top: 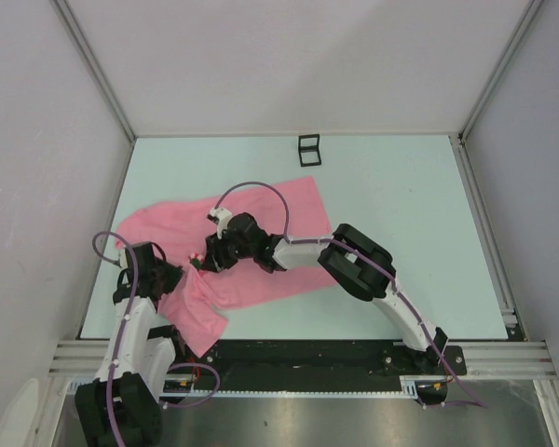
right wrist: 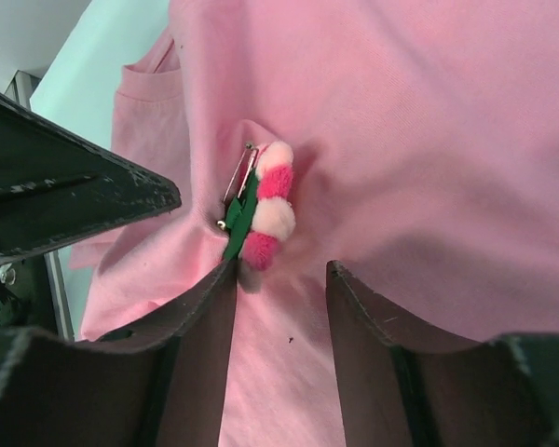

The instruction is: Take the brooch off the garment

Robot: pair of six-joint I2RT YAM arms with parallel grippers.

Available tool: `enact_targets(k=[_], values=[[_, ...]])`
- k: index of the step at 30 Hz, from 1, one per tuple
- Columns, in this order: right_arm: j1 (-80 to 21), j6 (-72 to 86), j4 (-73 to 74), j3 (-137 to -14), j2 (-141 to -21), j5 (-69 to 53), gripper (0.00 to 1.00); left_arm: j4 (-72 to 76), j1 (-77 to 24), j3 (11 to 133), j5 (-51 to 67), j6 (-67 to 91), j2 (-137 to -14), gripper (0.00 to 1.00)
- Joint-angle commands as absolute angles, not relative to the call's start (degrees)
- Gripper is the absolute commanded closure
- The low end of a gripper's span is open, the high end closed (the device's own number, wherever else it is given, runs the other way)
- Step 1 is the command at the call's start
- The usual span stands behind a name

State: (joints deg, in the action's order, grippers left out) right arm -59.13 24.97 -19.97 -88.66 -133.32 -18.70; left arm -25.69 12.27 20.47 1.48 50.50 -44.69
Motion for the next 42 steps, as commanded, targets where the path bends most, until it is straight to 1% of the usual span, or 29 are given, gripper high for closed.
enact_targets(k=[1, 10, 14, 18, 22, 27, 29, 30, 33, 35, 39, 42], values=[[-59.41, 24.87, -20.83, -91.84, -133.86, -19.69, 0.51, -22.77, 12.13, 18.90, 2.02, 50.27, -45.09, 0.90], [-58.80, 26.81, -20.04, -88.16, -129.47, -18.37, 0.47, -23.03, 12.22, 17.49, 1.93, 50.36, -45.00, 0.98], [-58.89, 27.60, -21.44, -87.80, -128.85, -20.03, 0.46, -23.64, 12.22, 17.14, 3.25, 50.89, -44.91, 1.00], [-59.33, 27.77, -18.11, -93.40, -132.18, -19.69, 0.42, -26.79, 12.22, 18.54, 3.43, 50.89, -44.30, 1.00], [-59.33, 28.92, -15.83, -97.02, -135.26, -19.86, 0.41, -29.09, 12.13, 19.16, 3.87, 52.20, -42.54, 1.00], [-58.98, 30.14, -15.03, -98.17, -136.58, -19.34, 0.44, -30.24, 12.13, 23.72, 5.01, 50.80, -41.31, 1.00], [-58.71, 30.58, -14.42, -98.96, -136.93, -19.60, 0.45, -28.58, 12.13, 24.78, 7.46, 49.93, -41.66, 0.96], [-58.62, 31.02, -14.15, -99.23, -137.46, -19.77, 0.47, -28.30, 12.22, 26.09, 7.82, 50.01, -42.36, 0.88], [-58.45, 31.20, -13.98, -99.75, -138.07, -20.92, 0.48, -26.81, 12.13, 27.16, 7.82, 50.36, -44.99, 0.76], [-58.36, 31.29, -14.15, -99.76, -138.16, -21.36, 0.48, -24.71, 12.22, 27.07, 7.91, 51.41, -47.19, 0.76], [-58.19, 31.29, -14.76, -99.67, -138.43, -21.88, 0.48, -20.31, 12.13, 25.49, 8.79, 52.65, -51.06, 0.81], [-57.92, 31.46, -15.55, -99.75, -138.95, -22.59, 0.51, -17.76, 12.13, 24.96, 8.70, 52.65, -52.91, 0.83]])
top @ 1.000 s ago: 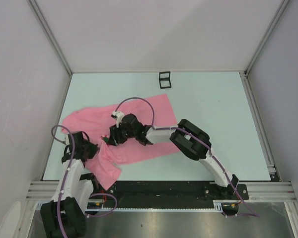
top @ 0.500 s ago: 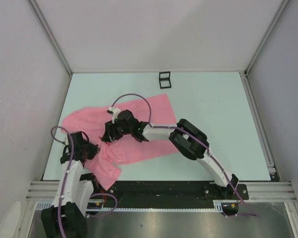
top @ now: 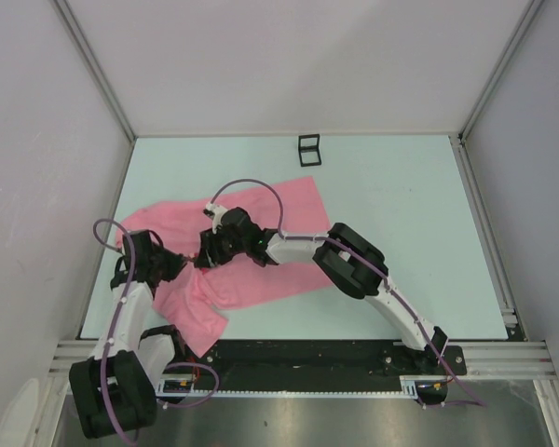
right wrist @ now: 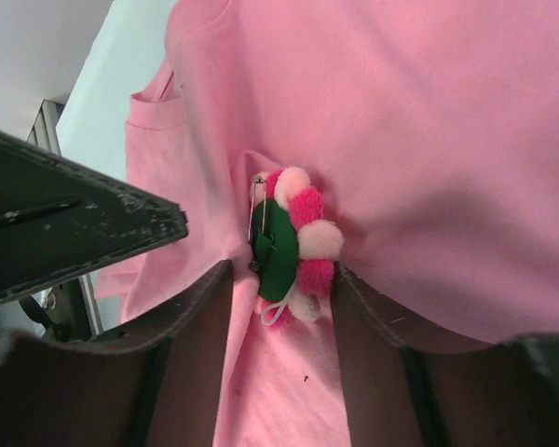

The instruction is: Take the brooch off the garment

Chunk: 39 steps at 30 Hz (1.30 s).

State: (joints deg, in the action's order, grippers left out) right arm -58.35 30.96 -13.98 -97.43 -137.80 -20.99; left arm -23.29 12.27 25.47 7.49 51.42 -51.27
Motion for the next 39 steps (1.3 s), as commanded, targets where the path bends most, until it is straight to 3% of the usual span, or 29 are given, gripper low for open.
enact_targets(k=[1, 15, 26, 32, 39], values=[[-57.83, 31.64, -15.90, -99.84, -138.96, -23.20, 0.53, -17.41, 12.13, 24.79, 8.44, 52.65, -53.08, 0.83], [-57.57, 31.64, -17.84, -98.53, -138.60, -24.17, 0.79, -15.38, 12.22, 20.66, 4.39, 53.88, -55.46, 0.87], [-57.48, 32.08, -19.16, -97.21, -138.08, -24.61, 0.98, -18.19, 12.22, 19.60, 3.61, 55.98, -47.74, 0.85], [-57.39, 32.34, -19.68, -96.77, -137.99, -24.61, 1.00, -17.23, 12.92, 16.01, 4.65, 60.55, -40.53, 0.70], [-57.30, 32.43, -20.21, -96.33, -137.72, -25.05, 1.00, -13.45, 12.83, 13.62, 4.66, 61.53, -37.79, 0.75]])
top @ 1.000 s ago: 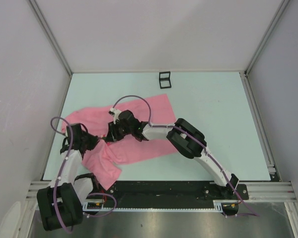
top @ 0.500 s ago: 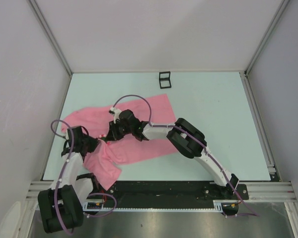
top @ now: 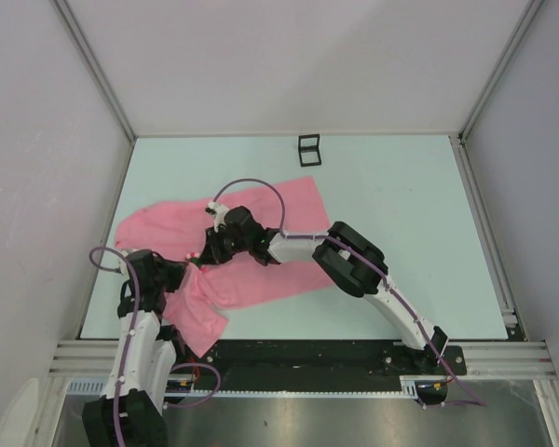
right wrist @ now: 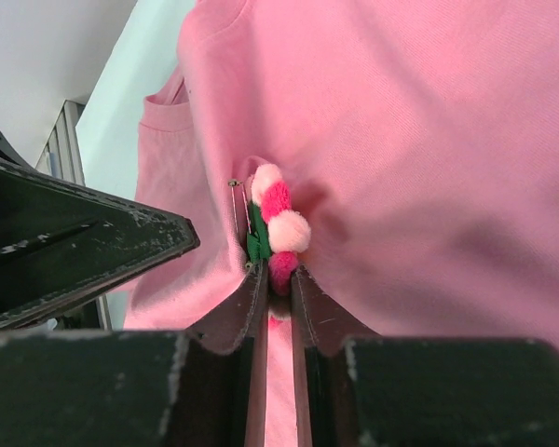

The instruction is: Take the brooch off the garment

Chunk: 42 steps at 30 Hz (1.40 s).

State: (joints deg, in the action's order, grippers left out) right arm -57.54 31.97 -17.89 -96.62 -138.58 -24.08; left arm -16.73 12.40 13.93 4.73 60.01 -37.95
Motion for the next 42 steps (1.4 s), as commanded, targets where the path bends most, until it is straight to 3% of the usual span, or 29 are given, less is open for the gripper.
enact_targets(k=[1, 15, 42], values=[[-57.39, 32.52, -20.21, -96.33, -137.81, -25.05, 1.00, -13.27, 12.83, 13.80, 4.14, 60.83, -38.58, 0.76], [-57.22, 32.34, -20.57, -96.33, -137.81, -25.58, 1.00, -8.96, 12.83, 14.06, 3.69, 58.18, -42.80, 0.90], [-57.57, 31.73, -20.48, -96.68, -137.99, -26.10, 1.00, -7.21, 12.83, 14.24, 3.34, 56.95, -44.03, 0.92]])
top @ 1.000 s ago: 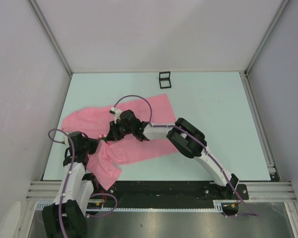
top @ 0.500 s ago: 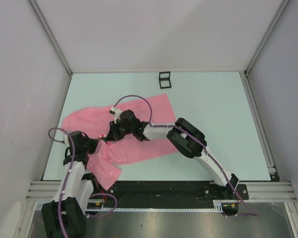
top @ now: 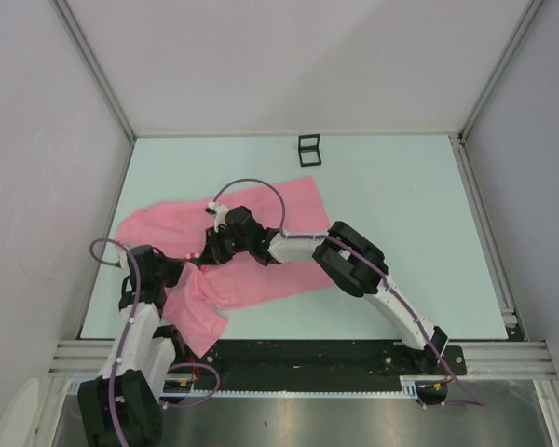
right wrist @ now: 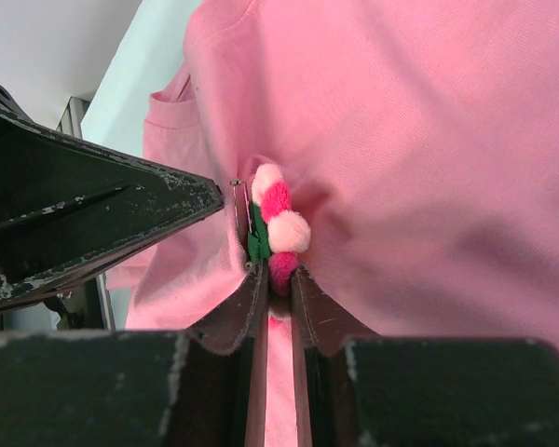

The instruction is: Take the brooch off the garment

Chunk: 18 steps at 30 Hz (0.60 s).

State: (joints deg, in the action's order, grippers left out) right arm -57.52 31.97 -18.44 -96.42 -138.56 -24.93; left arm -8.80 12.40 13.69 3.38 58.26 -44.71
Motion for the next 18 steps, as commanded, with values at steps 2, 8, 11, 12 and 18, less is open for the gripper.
enact_targets(k=[2, 8, 11, 12, 18], values=[[-57.57, 31.73, -20.48, -96.77, -137.99, -26.10, 1.00, -6.77, 12.83, 14.50, 3.51, 56.95, -44.21, 0.92], [-57.57, 31.64, -20.39, -96.86, -137.99, -26.28, 1.00, -6.07, 12.83, 15.29, 4.22, 56.69, -46.93, 0.92], [-57.66, 31.38, -20.48, -97.12, -138.08, -26.54, 1.00, -5.19, 12.92, 15.12, 4.22, 56.43, -47.81, 0.92], [-57.66, 31.29, -20.39, -97.12, -138.08, -26.54, 1.00, -5.10, 12.83, 15.12, 4.31, 56.34, -48.07, 0.92], [-57.83, 30.94, -19.86, -97.65, -138.34, -26.63, 1.00, -5.71, 12.83, 15.55, 4.40, 55.72, -48.34, 0.93]])
